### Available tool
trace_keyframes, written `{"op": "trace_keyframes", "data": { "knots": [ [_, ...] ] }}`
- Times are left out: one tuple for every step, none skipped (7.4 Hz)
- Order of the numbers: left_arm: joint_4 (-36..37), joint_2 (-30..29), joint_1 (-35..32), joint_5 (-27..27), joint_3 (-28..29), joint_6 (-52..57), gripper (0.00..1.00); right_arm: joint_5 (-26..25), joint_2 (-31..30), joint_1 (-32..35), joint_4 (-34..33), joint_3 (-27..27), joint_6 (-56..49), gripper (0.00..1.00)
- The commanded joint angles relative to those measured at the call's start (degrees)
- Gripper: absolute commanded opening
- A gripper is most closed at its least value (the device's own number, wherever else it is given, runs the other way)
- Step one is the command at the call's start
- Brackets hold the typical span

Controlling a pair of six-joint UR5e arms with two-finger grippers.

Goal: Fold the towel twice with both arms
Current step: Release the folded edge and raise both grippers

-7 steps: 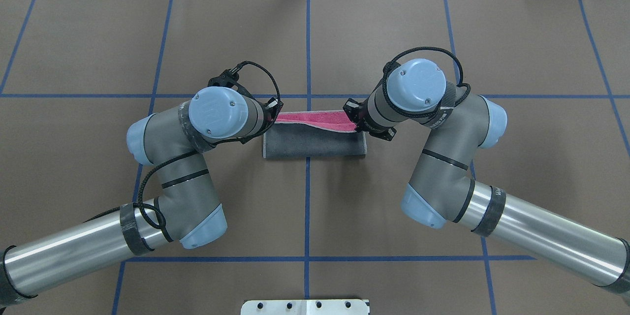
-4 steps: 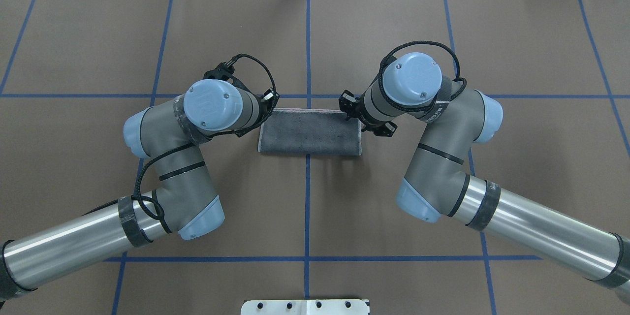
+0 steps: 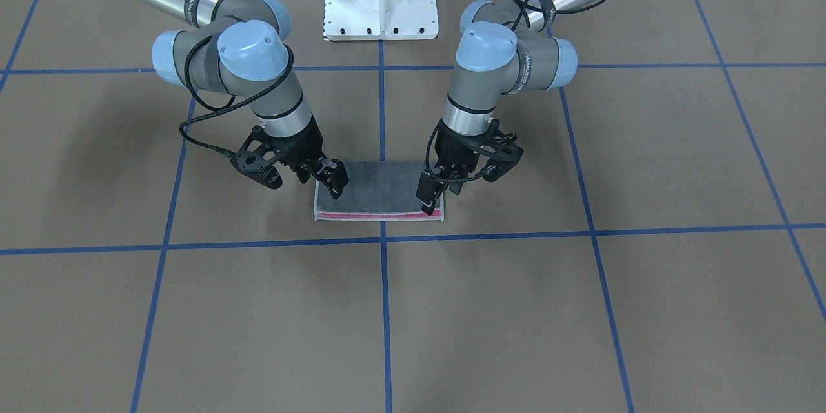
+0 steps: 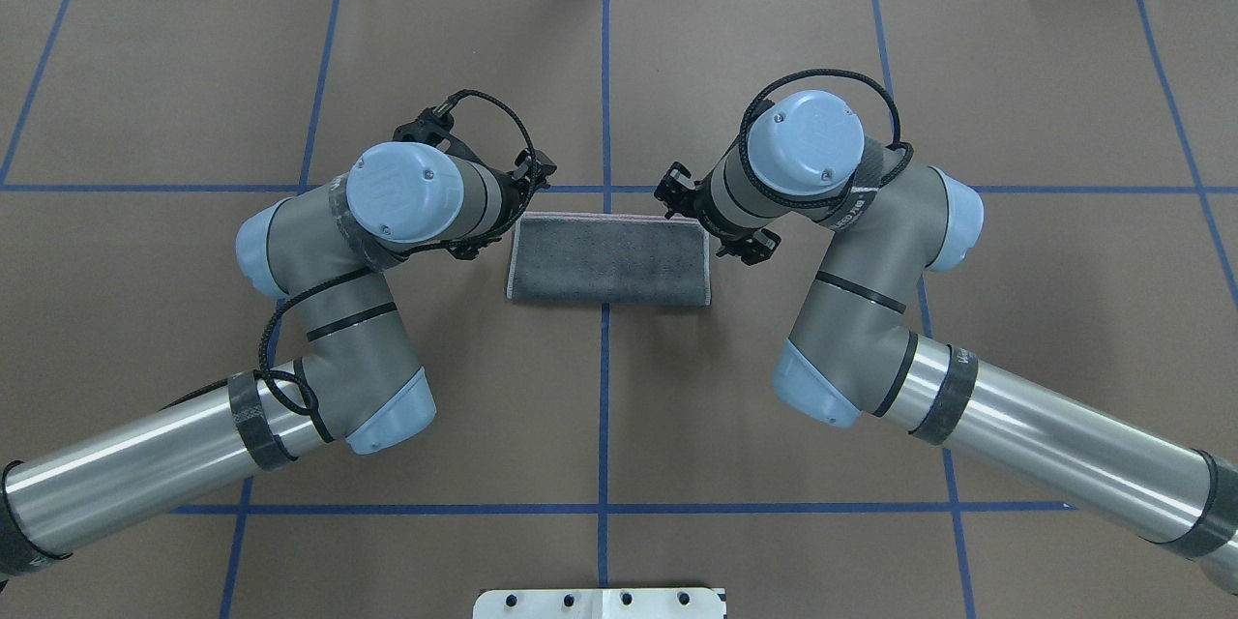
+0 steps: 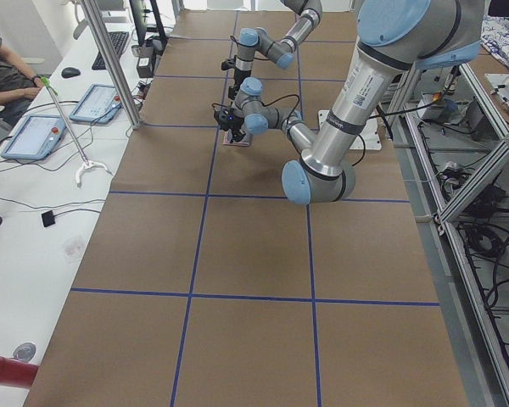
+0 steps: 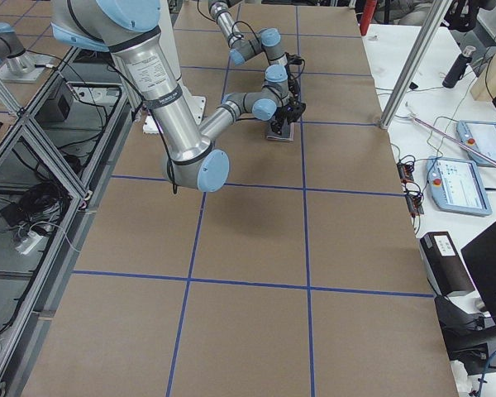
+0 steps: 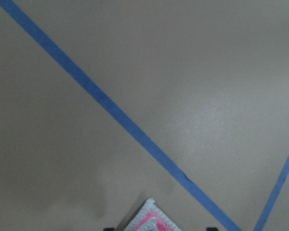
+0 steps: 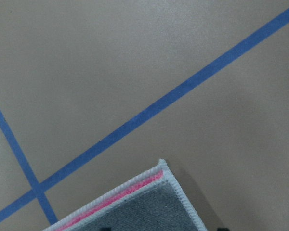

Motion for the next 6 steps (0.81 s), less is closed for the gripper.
{"op": "trace_keyframes", "data": {
  "knots": [
    [-0.3,0.0,-0.1,-0.2,-0.3,0.2,1.0,0.3,-2.7,-1.6,0.0,4.2,5.7,0.77],
    [-0.2,0.0,-0.1,-0.2,-0.3,0.2,1.0,0.2,-3.9,-3.6,0.2,5.3,12.5,0.69],
    [-0.1,0.0,-0.2,-0.2,-0.3,0.2,1.0,-0.3,-4.2,-5.5,0.2,5.9,17.4,0.67],
    [0.0,0.0,-0.4,-0.3,-0.4,0.2,1.0,-0.5,-4.7,-6.2,0.2,5.7,19.6,0.63],
    [0.2,0.0,-0.5,-0.3,-0.4,0.2,1.0,-0.7,-5.0,-6.4,0.1,5.4,20.4,0.63],
    [0.3,0.0,-0.5,-0.3,-0.5,0.2,1.0,-1.3,-4.9,-6.4,0.1,5.2,22.0,0.57]
  ]
}}
